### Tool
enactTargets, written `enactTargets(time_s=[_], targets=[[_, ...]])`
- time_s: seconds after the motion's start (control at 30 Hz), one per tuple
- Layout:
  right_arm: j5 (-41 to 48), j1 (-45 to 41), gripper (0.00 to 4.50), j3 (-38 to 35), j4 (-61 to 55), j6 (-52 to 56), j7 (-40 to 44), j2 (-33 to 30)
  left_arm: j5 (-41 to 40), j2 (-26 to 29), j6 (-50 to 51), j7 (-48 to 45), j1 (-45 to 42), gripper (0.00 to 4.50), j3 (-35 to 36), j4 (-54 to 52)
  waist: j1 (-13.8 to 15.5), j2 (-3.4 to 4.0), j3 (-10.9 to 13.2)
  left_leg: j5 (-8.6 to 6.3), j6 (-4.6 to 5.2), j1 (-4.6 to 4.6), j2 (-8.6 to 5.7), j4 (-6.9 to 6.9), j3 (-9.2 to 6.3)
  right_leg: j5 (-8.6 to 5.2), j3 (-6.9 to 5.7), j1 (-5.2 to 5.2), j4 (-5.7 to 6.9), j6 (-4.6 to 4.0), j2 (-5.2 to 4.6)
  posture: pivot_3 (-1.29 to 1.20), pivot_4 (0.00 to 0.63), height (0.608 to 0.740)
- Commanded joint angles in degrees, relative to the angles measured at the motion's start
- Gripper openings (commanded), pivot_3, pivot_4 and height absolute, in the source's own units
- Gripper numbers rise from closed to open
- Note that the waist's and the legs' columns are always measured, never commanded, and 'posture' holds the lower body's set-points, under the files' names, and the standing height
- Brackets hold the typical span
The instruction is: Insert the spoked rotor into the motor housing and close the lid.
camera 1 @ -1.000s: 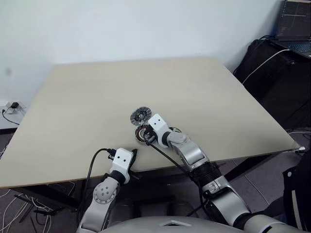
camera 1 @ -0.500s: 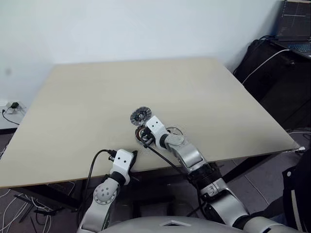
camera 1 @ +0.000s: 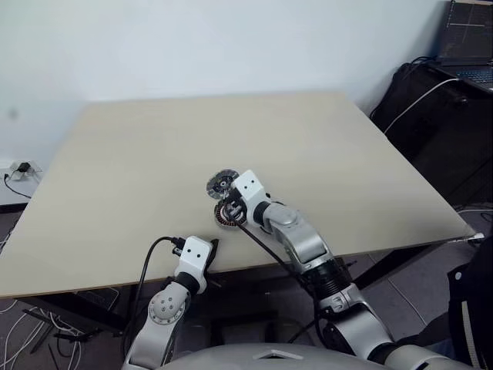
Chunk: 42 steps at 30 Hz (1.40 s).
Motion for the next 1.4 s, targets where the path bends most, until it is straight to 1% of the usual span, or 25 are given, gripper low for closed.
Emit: enactTargets(time_s=[0.03, 0.13, 0.2, 0.27, 0.3, 0.37, 0.47, 0.57, 0.67, 0.83, 0.9, 1.0, 1.23, 1.4], targets=[[0.5, 2.1, 0.03, -2.7, -6.6, -1.0, -1.2, -1.8, -0.2, 0.0, -0.5, 0.1, -0.3, 0.0, -0.1, -3.4, 0.2, -0.02, 0.0, 0.0, 0.0, -0.01, 0.0, 0.0, 0.0, 0.0, 0.0, 0.0, 0.0, 0.0, -0.01, 0.0, 0.0, 0.74], [0.9, 5.5, 0.03, -5.9, -11.8, 0.9, -2.3, -4.6, -0.6, 0.1, 0.0, 0.3, -0.1, 0.0, 0.5, -3.7, 0.4, -0.03, 0.0, 0.0, 0.0, -0.02, 0.0, 0.0, 0.0, -0.02, 0.01, -0.02, -0.01, -0.03, -0.02, 0.0, 0.0, 0.74], [1.9, 8.6, 0.03, -9.6, -15.3, 3.3, -3.3, -6.7, -1.3, 0.0, 0.7, 0.4, 0.1, 0.0, 1.3, -3.7, 0.6, -0.03, 0.0, 0.0, 0.01, -0.03, 0.0, 0.0, 0.01, -0.02, 0.02, -0.04, -0.01, -0.04, -0.03, 0.0, 0.0, 0.74], [2.1, 11.3, 0.03, -11.8, -18.0, 4.7, -4.2, -8.2, -1.6, -0.2, 1.1, 0.4, 0.3, 0.0, 1.7, -3.7, 0.7, -0.03, 0.0, -0.01, 0.01, -0.04, 0.0, 0.0, 0.0, -0.03, 0.03, -0.04, -0.01, -0.03, -0.03, 0.0, 0.0, 0.74], [2.9, 13.3, 0.2, -13.7, -19.6, 5.7, -4.4, -8.8, -2.0, -0.3, 1.4, 0.4, 0.3, 0.0, 1.9, -3.7, 0.8, -0.03, 0.0, -0.01, 0.01, -0.04, 0.0, 0.0, 0.0, -0.03, 0.03, -0.04, -0.01, -0.03, -0.04, 0.0, 0.0, 0.74], [4.6, 16.7, 0.61, -16.5, -22.2, 7.5, -4.5, -9.5, -2.4, -0.3, 1.9, 0.2, 0.3, 0.0, 2.1, -3.4, 0.8, -0.03, 0.0, -0.01, 0.01, -0.04, 0.01, 0.0, 0.0, -0.04, 0.02, -0.04, -0.01, -0.03, -0.02, 0.0, 0.0, 0.74], [6.6, 19.7, 1.59, -19.8, -23.9, 9.8, -5.5, -9.0, -3.8, -0.8, 4.3, 0.2, 0.1, 0.0, 2.9, -3.6, 0.6, 0.0, 0.0, -0.01, 0.01, -0.03, 0.04, 0.0, -0.02, -0.06, 0.03, -0.05, -0.01, -0.03, 0.01, 0.0, 0.0, 0.74], [11.6, 21.4, 2.59, -24.2, -24.9, 14.1, -6.6, -5.8, -4.9, -0.8, 5.9, -0.1, -0.5, 0.0, 3.6, -3.5, 0.6, -0.01, 0.0, -0.01, 0.02, -0.02, 0.05, 0.04, -0.02, -0.19, 0.01, -0.04, 0.03, 0.19, 0.01, 0.0, 0.0, 0.74], [19.2, 21.2, 3.55, -30.0, -25.3, 20.7, -7.6, -0.8, -5.0, -0.2, 6.1, -0.4, -0.9, 0.0, 3.8, -3.3, 0.6, 0.0, 0.0, -0.01, 0.02, -0.02, 0.06, 0.08, -0.04, -0.2, 0.0, -0.04, 0.14, 0.21, -0.01, 0.0, 0.0, 0.74], [27.0, 20.4, 3.55, -34.5, -23.3, 26.5, -7.7, 2.2, -4.6, 0.5, 5.6, -0.8, -1.0, 0.0, 3.3, -3.0, 0.7, 0.05, 0.0, -0.01, 0.02, -0.02, 0.05, 0.09, -0.04, -0.19, 0.01, -0.04, 0.15, 0.19, -0.05, 0.0, 0.0, 0.74], [28.7, 19.8, 3.55, -35.4, -22.3, 27.4, -8.3, 3.0, -4.5, 0.7, 5.5, -0.9, -0.8, 0.0, 3.2, -2.9, 0.7, 0.08, 0.0, -0.01, 0.02, -0.02, 0.06, 0.08, -0.04, -0.09, 0.01, -0.05, 0.14, 0.01, -0.04, 0.0, 0.0, 0.74], [30.5, 18.2, 3.55, -36.3, -19.8, 27.2, -9.1, 3.7, -4.6, 0.7, 5.4, -0.9, -0.6, 0.0, 3.2, -3.0, 0.6, 0.13, 0.0, -0.01, 0.02, -0.02, 0.06, 0.07, -0.04, -0.09, 0.01, -0.06, 0.14, 0.0, -0.02, 0.0, 0.0, 0.74], [32.5, 13.9, 3.55, -36.9, -11.9, 25.4, -10.3, 4.7, -4.4, 0.8, 5.2, -0.7, -0.2, 0.0, 3.0, -3.1, 0.5, 0.21, 0.0, -0.01, 0.02, -0.02, 0.06, 0.06, -0.04, -0.06, 0.01, -0.07, 0.14, -0.04, -0.02, 0.0, 0.0, 0.74], [32.9, 12.1, 3.55, -36.7, -8.7, 24.7, -11.0, 5.1, -4.3, 0.8, 5.2, -0.5, -0.2, 0.0, 3.1, -3.2, 0.5, 0.24, 0.0, -0.01, 0.02, -0.02, 0.06, 0.06, -0.02, -0.05, 0.01, -0.07, 0.13, -0.07, -0.02, 0.0, 0.0, 0.74]])
